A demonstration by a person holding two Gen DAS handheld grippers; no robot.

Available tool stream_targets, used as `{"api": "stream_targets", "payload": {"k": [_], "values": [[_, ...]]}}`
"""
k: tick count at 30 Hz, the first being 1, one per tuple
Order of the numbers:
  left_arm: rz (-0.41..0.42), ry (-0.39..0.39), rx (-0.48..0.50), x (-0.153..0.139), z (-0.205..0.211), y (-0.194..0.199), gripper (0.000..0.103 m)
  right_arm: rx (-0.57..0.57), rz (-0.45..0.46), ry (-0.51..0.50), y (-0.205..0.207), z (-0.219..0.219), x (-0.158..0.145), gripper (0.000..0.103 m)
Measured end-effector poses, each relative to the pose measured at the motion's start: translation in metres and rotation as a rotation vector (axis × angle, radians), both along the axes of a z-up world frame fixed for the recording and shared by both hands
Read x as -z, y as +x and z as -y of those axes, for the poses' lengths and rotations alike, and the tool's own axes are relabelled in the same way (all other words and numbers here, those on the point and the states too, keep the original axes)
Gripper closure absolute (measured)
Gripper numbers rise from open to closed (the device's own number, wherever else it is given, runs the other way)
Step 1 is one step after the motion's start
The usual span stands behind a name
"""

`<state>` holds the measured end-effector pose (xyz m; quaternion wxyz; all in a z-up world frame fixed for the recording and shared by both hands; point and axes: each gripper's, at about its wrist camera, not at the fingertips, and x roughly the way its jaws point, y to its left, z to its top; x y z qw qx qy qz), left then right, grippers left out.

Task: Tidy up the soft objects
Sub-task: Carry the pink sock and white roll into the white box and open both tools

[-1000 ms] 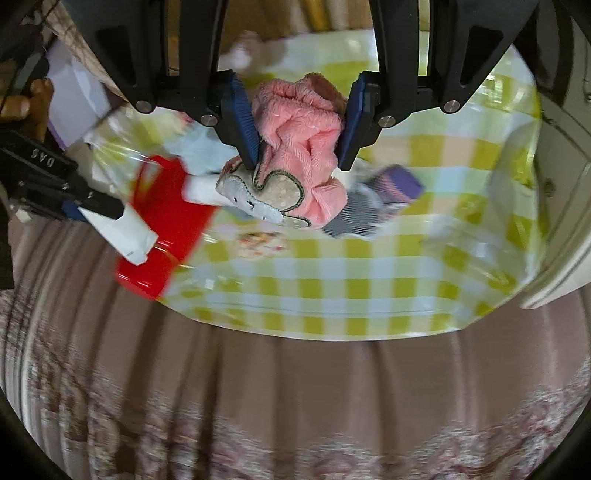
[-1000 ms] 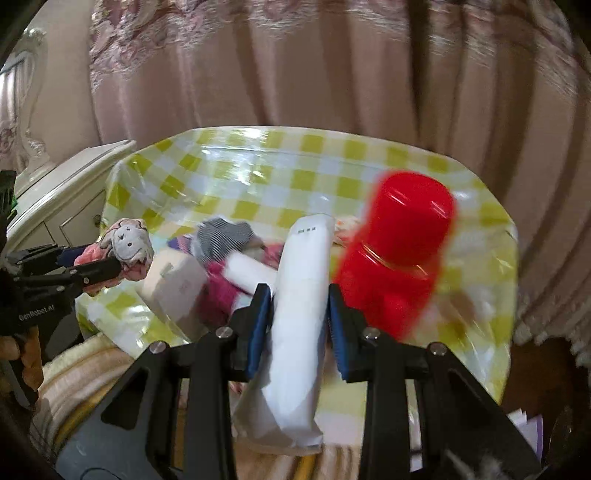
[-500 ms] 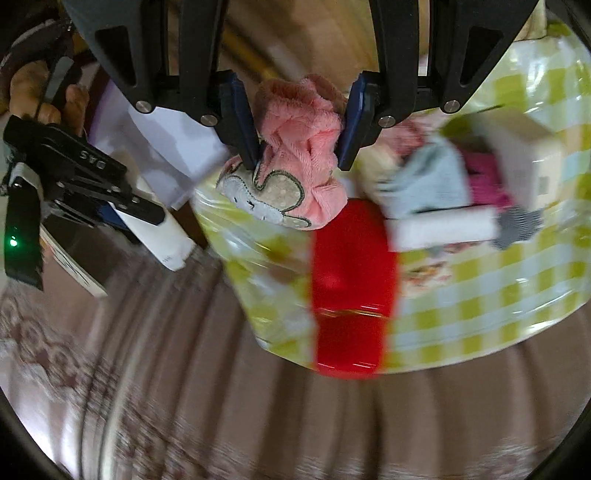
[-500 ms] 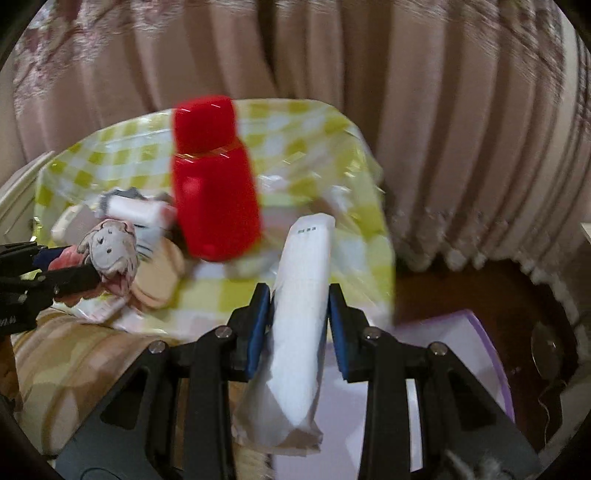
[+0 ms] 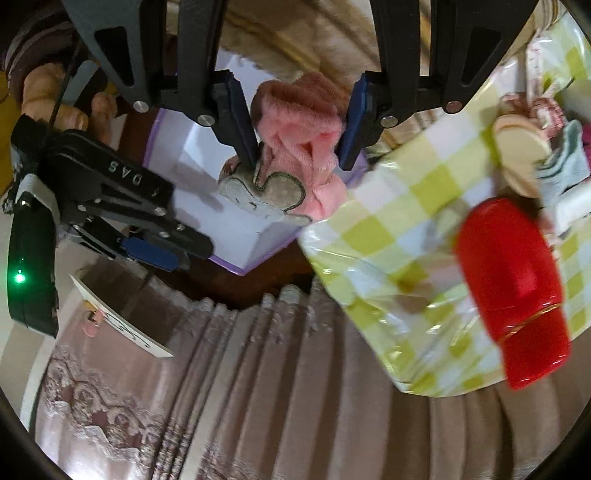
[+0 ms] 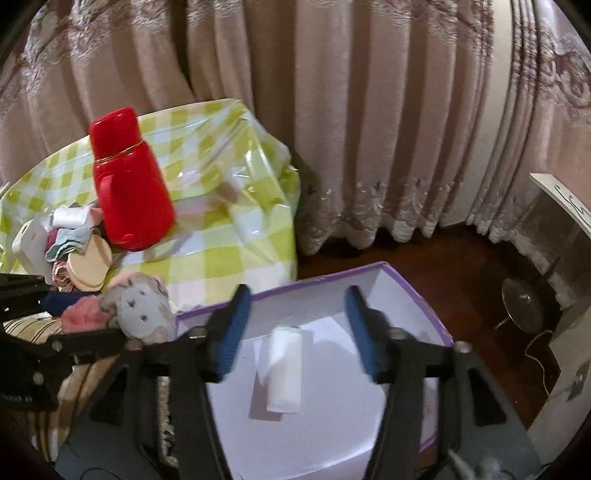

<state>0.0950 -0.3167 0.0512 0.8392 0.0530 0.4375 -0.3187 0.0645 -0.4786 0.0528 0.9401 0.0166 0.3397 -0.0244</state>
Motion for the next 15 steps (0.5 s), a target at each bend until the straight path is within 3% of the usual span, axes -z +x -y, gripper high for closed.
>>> {"api": "stream_targets", "payload": {"k": [2,4,7,12,15], "values": [[-0.011,0.0,0.027,0.003,0.01,0.0,0.053,0.016,0.002,0.007,-0.004,0.007,0.003,0.039],[-0.024,-0.002,0.05,0.005,0.017,-0.003,0.038,0.026,-0.004,0.006,-0.007,0.011,0.005,0.036],[-0.015,-0.004,0.053,0.006,0.017,-0.006,0.025,0.042,0.0,0.008,-0.013,0.016,0.008,0.028],[-0.022,-0.025,0.013,0.005,0.007,-0.003,0.025,0.076,0.021,0.023,-0.014,0.021,0.009,0.023],[0.001,-0.051,-0.023,0.002,-0.004,-0.003,0.025,0.079,0.105,0.035,-0.02,0.022,0.005,0.02]]}}
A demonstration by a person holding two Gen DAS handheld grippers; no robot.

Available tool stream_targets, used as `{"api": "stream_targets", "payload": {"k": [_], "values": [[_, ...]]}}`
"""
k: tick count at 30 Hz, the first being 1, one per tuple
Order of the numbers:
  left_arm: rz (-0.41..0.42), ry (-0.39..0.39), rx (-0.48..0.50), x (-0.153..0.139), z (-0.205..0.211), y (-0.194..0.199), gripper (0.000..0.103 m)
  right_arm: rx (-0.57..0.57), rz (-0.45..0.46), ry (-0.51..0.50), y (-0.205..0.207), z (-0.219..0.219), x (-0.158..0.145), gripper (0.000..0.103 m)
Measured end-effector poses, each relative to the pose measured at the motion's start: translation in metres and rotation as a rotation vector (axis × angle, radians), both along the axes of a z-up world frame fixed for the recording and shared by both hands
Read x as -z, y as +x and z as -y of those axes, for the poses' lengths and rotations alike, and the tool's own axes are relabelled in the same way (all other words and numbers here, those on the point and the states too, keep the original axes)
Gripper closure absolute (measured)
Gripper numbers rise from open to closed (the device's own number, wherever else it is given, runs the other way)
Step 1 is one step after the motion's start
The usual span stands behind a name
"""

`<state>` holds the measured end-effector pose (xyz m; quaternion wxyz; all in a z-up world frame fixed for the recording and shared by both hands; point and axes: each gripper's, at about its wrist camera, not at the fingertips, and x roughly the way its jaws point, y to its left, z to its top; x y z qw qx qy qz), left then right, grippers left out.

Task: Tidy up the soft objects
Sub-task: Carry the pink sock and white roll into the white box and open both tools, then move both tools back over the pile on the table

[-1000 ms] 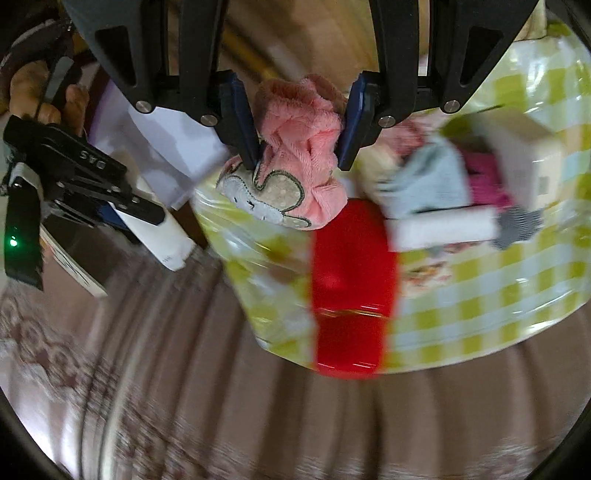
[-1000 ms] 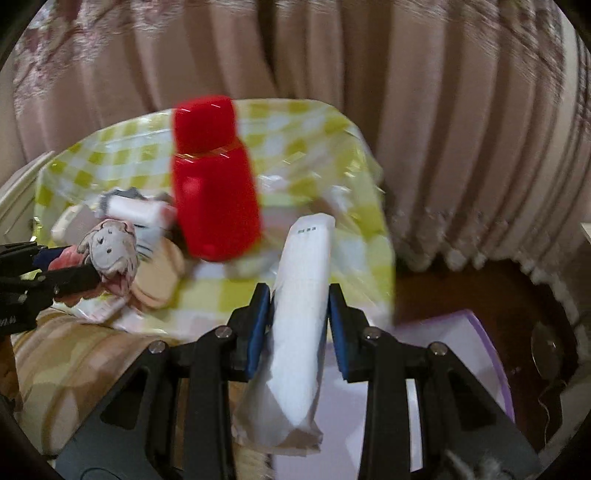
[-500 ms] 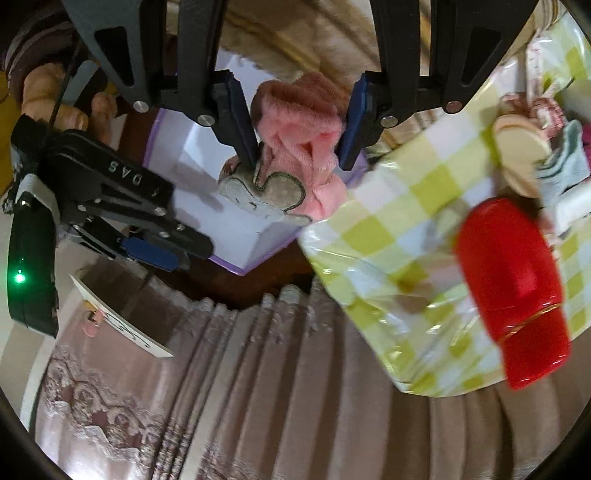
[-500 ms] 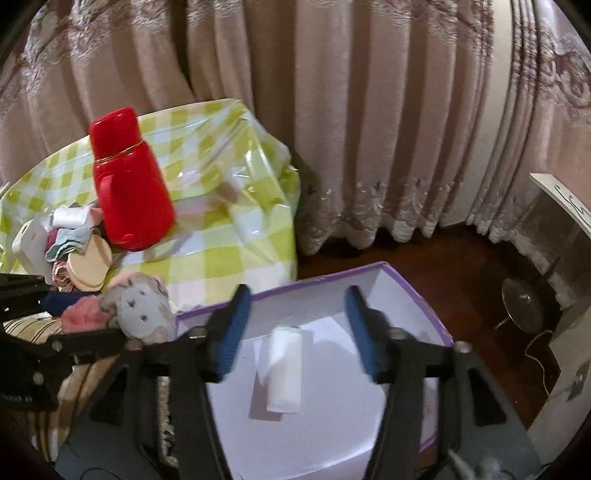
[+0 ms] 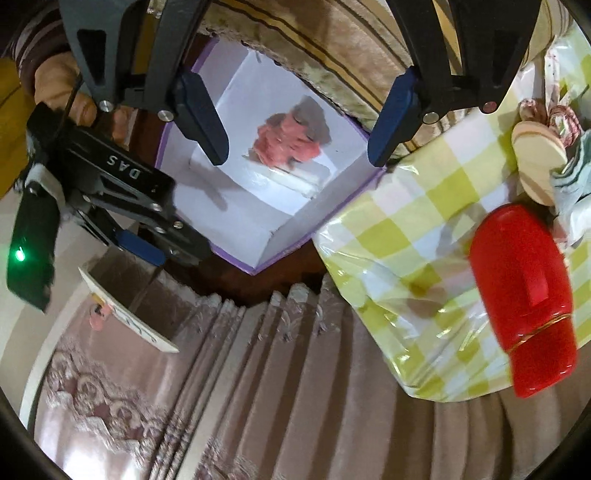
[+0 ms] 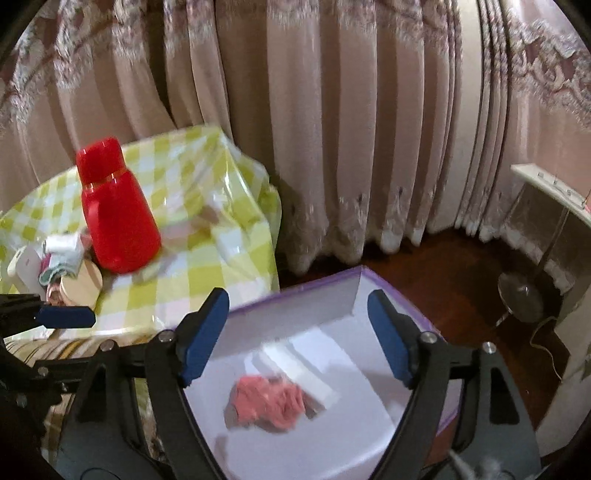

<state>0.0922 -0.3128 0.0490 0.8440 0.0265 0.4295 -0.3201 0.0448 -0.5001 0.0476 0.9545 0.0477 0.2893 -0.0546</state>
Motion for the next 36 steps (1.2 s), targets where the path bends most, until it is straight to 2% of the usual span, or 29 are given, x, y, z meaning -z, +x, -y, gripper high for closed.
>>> {"api": "stream_targets", "payload": {"k": [5,13,18,22,27,36], "values": [[0.075,0.008,-0.025,-0.009,-0.021,-0.004,0.025,-0.004,0.093,-0.089,-0.007,-0.009,-0.011,0.015],[0.088,-0.004,-0.16,-0.018,-0.084,0.004,0.025,-0.025,0.072,-0.034,-0.004,-0.007,-0.02,0.014],[0.076,-0.019,-0.212,-0.014,-0.116,-0.001,0.025,-0.06,0.058,-0.035,-0.002,-0.022,-0.022,0.014],[0.068,-0.039,-0.245,-0.011,-0.138,-0.006,0.025,-0.121,0.058,-0.069,-0.001,-0.046,-0.024,0.014],[0.106,-0.043,-0.3,-0.017,-0.169,-0.02,0.025,-0.239,0.073,-0.122,0.001,-0.09,-0.03,0.014],[0.086,-0.077,-0.465,-0.013,-0.251,-0.034,0.025,-0.407,0.083,-0.206,0.017,-0.166,-0.037,0.014]]}}
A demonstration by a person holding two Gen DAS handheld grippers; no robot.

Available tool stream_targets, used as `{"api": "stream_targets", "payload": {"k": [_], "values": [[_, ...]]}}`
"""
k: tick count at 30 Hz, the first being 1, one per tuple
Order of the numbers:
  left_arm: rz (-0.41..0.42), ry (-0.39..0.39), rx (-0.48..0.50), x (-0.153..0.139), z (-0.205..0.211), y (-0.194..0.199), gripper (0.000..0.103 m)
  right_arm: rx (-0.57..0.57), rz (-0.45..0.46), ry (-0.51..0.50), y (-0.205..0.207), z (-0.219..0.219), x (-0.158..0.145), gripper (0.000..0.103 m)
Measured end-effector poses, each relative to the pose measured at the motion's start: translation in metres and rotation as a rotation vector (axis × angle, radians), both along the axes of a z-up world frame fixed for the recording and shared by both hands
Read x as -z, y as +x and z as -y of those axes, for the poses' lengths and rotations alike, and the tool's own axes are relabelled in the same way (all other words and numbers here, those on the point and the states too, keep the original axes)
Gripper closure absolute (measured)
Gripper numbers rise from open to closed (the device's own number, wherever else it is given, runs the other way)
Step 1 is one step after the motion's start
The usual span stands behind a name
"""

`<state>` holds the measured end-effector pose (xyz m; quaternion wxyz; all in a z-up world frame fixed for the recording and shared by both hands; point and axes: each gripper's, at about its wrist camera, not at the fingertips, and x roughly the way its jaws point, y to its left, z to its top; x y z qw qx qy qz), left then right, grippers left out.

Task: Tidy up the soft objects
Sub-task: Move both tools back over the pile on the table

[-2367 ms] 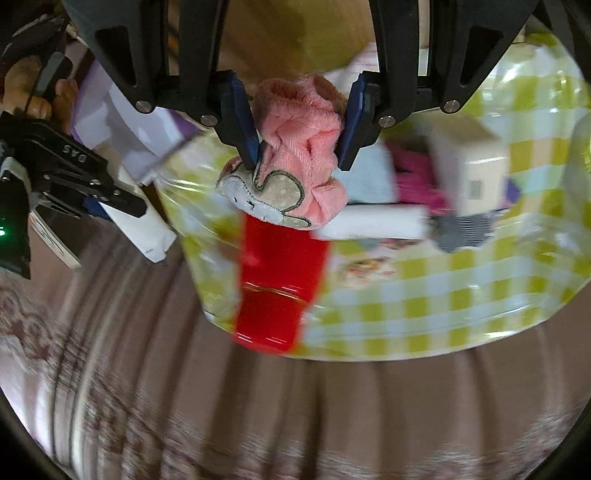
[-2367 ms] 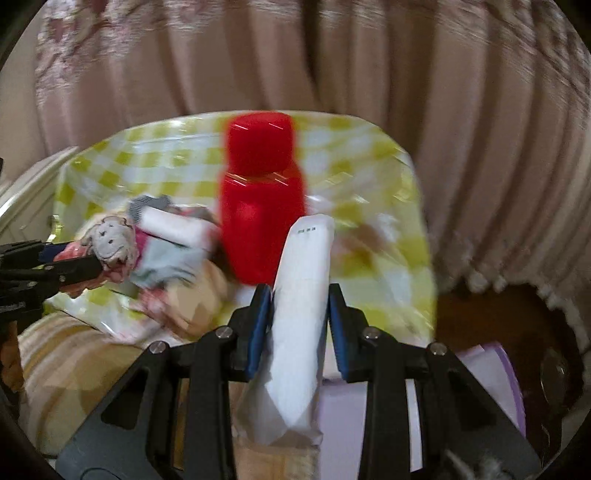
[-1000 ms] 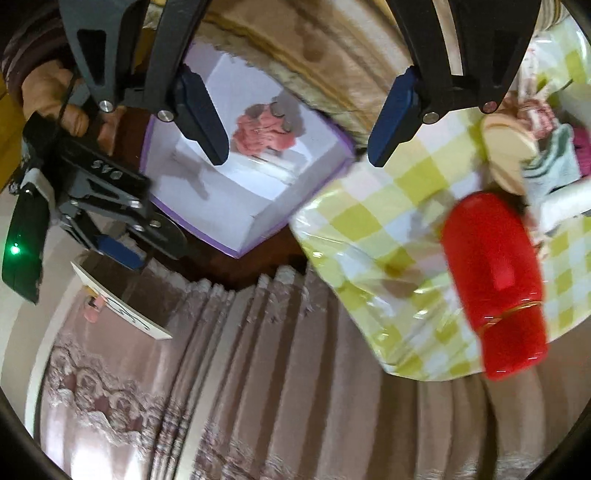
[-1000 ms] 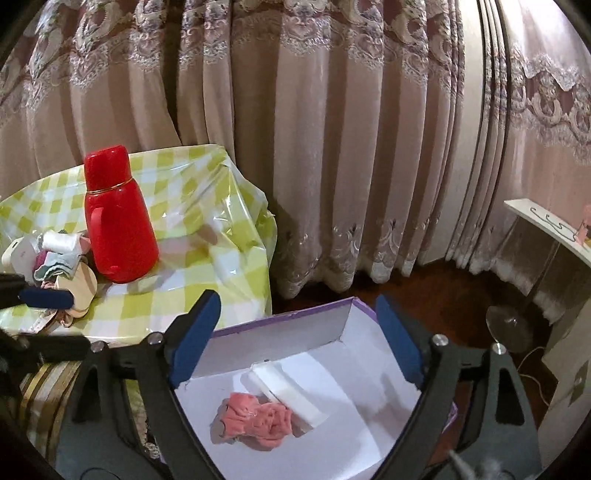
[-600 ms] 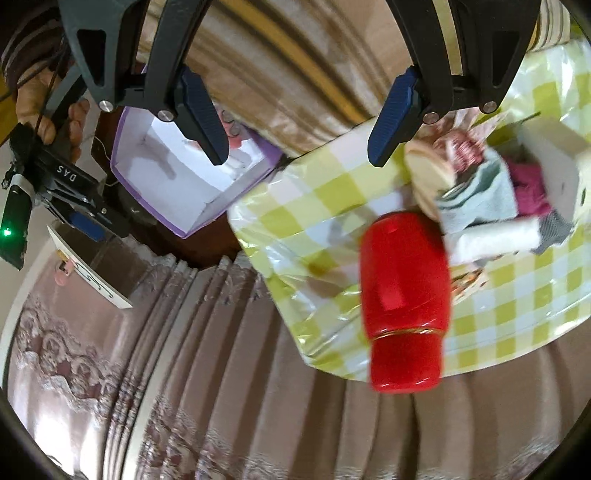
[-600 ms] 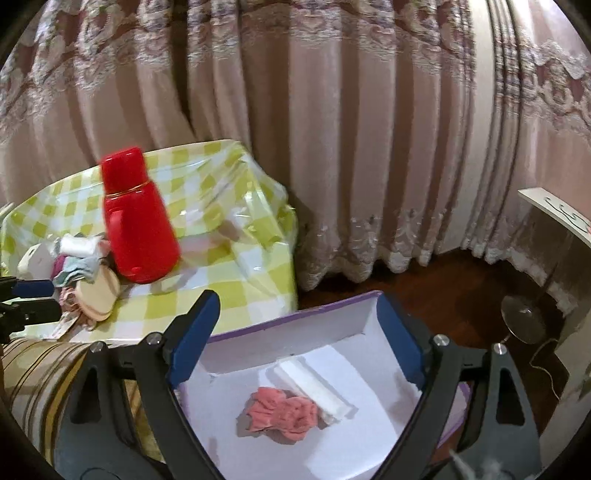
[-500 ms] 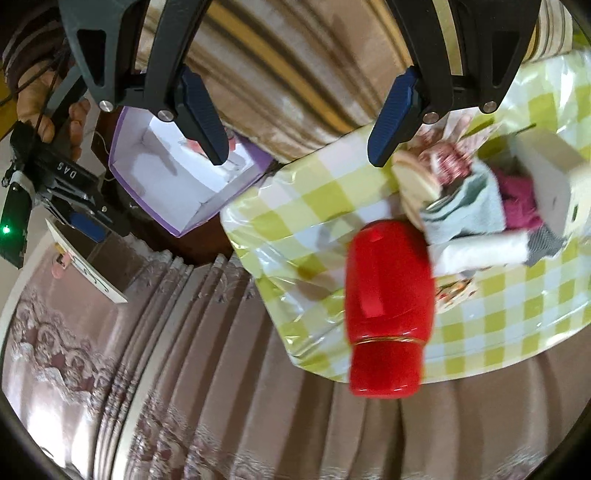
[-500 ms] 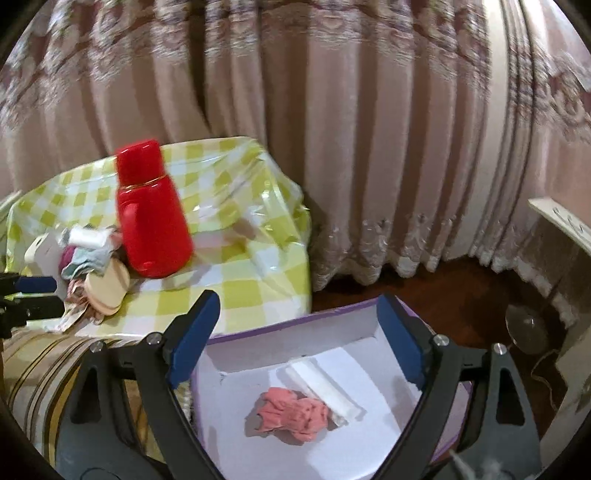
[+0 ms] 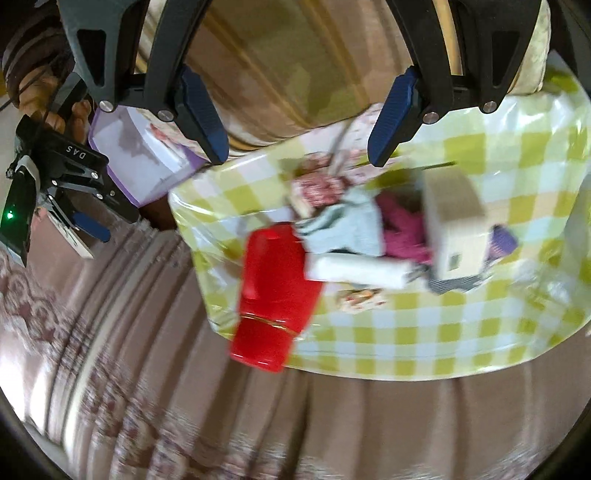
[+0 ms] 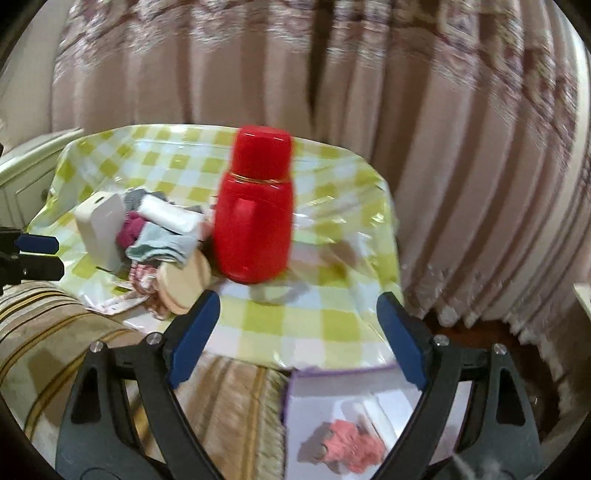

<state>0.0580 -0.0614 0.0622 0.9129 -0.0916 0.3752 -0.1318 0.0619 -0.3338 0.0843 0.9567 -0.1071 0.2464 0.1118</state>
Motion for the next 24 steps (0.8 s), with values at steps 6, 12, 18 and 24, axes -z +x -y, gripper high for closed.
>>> {"api": "stream_targets", "payload": {"k": [6,12,18,24], "values": [[0.003,-0.019,-0.106,0.0,-0.05,-0.002,0.025,-0.125,0.033,-0.104,0.013,-0.052,-0.006,0.014],[0.008,-0.016,-0.182,-0.001,-0.09,0.006,0.025,-0.243,0.101,-0.241,0.028,-0.1,-0.009,0.014],[-0.027,-0.054,-0.26,0.003,-0.137,0.025,0.025,-0.396,0.135,-0.388,0.05,-0.146,-0.004,0.014],[-0.089,-0.08,-0.343,0.018,-0.185,0.061,0.025,-0.509,0.055,-0.431,0.091,-0.179,0.002,0.014]]}}
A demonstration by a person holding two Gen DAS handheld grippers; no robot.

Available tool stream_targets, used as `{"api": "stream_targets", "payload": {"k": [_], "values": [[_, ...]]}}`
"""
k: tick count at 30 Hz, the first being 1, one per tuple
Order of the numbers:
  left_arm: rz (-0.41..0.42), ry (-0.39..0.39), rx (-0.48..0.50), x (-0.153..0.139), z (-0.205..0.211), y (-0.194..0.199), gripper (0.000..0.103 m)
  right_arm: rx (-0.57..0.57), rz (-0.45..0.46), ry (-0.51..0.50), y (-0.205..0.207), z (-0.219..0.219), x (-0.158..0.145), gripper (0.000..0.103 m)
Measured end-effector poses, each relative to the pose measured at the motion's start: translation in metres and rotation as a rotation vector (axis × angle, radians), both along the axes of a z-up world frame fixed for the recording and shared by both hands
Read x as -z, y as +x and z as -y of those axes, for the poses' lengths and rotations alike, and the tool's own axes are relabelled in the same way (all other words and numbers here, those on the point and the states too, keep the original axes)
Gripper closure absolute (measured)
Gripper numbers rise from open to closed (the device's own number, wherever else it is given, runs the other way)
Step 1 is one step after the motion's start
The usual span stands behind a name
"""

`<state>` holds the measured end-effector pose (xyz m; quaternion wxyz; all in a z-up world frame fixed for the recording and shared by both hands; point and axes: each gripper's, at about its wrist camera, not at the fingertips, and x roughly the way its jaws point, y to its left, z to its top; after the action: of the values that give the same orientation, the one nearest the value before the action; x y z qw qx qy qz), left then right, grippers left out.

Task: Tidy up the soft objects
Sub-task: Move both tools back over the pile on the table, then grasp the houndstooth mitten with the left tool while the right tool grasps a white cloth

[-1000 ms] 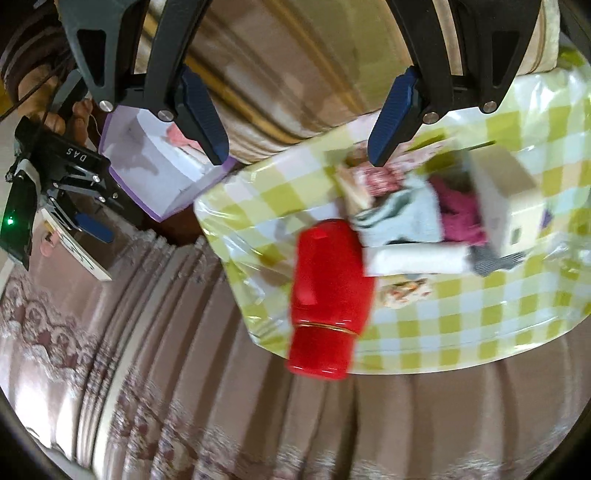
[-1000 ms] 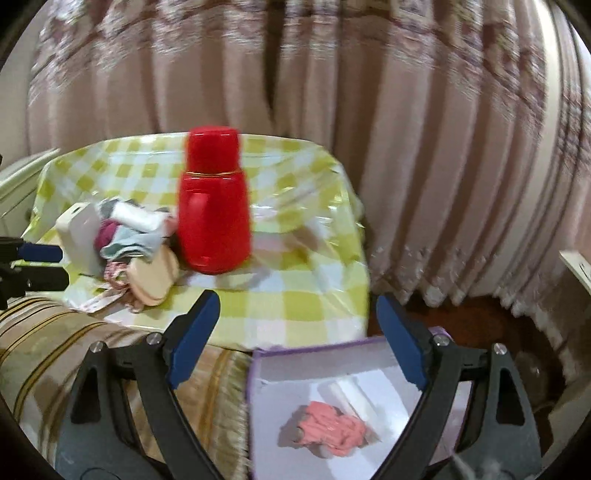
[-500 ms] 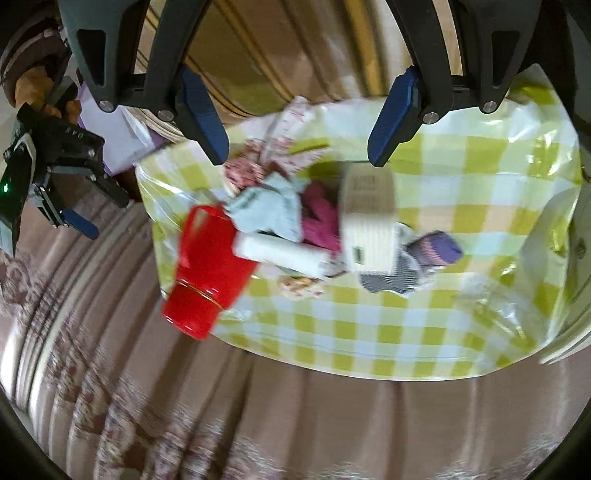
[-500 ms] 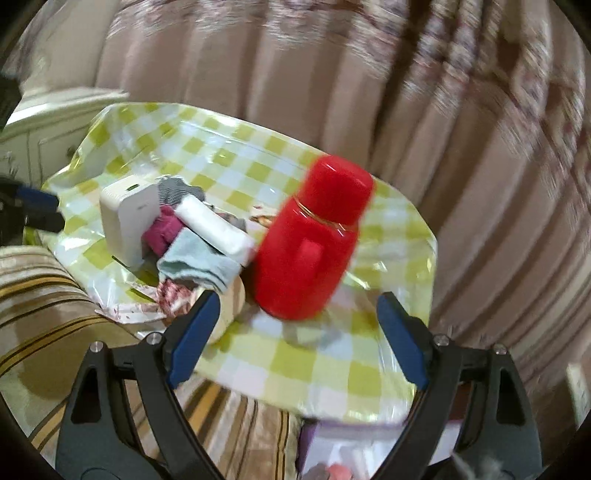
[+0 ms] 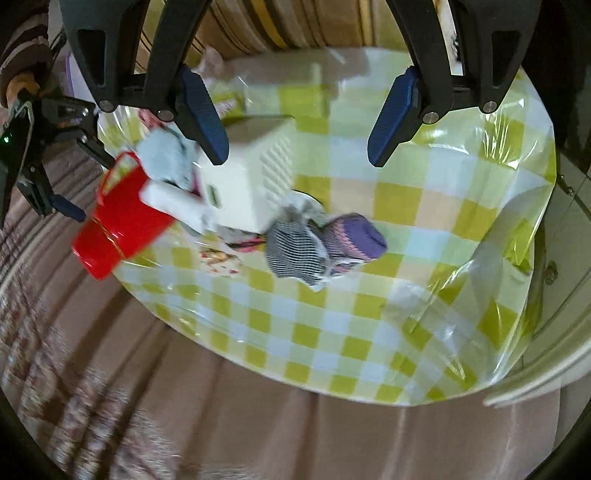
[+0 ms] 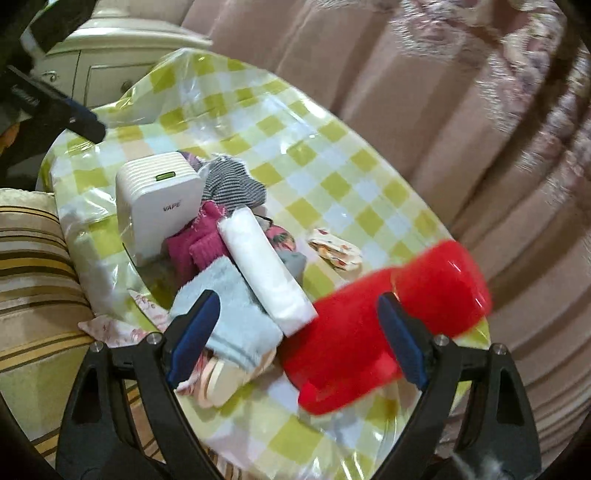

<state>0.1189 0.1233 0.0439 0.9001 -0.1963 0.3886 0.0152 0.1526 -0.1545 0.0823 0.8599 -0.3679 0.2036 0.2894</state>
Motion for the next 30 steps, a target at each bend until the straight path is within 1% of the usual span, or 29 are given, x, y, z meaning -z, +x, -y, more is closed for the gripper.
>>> {"api": "stream_targets", "payload": {"k": [4,5,7,9,12,15,16,19,22,24,30], "values": [[-0.063,-0.039,-0.035,0.018,-0.023,0.029,0.025,-0.036,-0.054,-0.037,0.022,-0.019,0.002,0.014],[-0.066,-0.052,-0.033,0.021,-0.027,0.037,0.025,-0.043,-0.078,-0.049,0.029,-0.024,0.002,0.014],[-0.057,-0.071,-0.005,0.022,-0.033,0.052,0.025,-0.061,-0.091,-0.067,0.034,-0.032,0.003,0.014],[-0.065,-0.088,-0.009,0.021,-0.04,0.067,0.025,-0.091,-0.123,-0.093,0.04,-0.042,0.006,0.014],[-0.061,-0.121,0.012,0.022,-0.048,0.092,0.025,-0.111,-0.157,-0.125,0.051,-0.053,0.01,0.014],[-0.076,-0.15,0.044,0.026,-0.05,0.117,0.025,-0.118,-0.204,-0.142,0.064,-0.06,0.015,0.014],[-0.08,-0.154,0.071,0.029,-0.049,0.127,0.025,-0.116,-0.213,-0.15,0.068,-0.062,0.017,0.014],[-0.108,-0.162,0.108,0.035,-0.046,0.147,0.027,-0.118,-0.234,-0.189,0.075,-0.067,0.024,0.014],[-0.171,-0.226,0.136,0.049,-0.045,0.169,0.027,-0.125,-0.263,-0.225,0.081,-0.072,0.034,0.014],[-0.21,-0.257,0.139,0.058,-0.044,0.181,0.027,-0.123,-0.274,-0.248,0.084,-0.074,0.04,0.014],[-0.255,-0.283,0.127,0.07,-0.042,0.202,0.027,-0.113,-0.323,-0.244,0.096,-0.08,0.047,0.014]]}}
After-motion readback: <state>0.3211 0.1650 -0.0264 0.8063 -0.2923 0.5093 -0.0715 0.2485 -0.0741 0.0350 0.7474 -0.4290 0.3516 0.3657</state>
